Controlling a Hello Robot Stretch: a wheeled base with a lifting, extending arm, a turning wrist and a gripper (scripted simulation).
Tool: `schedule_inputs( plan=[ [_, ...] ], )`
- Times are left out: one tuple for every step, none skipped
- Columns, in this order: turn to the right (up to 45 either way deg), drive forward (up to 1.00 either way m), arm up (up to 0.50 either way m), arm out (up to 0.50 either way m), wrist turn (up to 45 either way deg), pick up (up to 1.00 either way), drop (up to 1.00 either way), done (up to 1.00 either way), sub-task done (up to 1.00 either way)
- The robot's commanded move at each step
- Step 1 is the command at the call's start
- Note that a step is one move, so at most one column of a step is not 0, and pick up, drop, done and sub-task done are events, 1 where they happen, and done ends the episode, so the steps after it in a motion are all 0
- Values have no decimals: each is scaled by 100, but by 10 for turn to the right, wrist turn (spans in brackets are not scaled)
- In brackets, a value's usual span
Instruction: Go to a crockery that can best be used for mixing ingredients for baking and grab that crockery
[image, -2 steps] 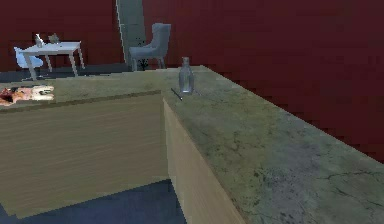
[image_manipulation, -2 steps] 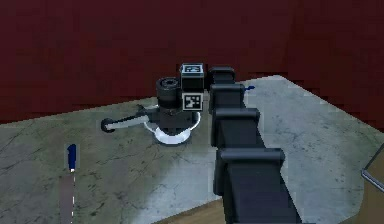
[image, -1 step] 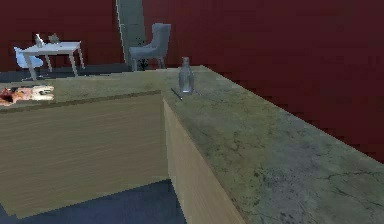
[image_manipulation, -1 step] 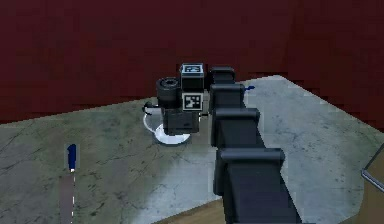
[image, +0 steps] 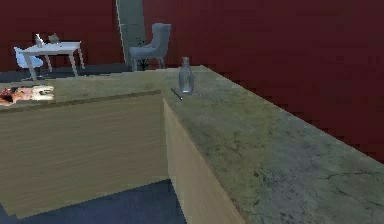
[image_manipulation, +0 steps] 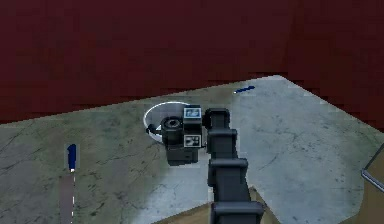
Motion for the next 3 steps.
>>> schedule_inputs(
  plan=[
    [0,0,0,0,0,100,0,0,0],
    [0,0,8,0,0,0,0,0,0],
    [0,0,0,0,0,0,0,100,0]
  ],
)
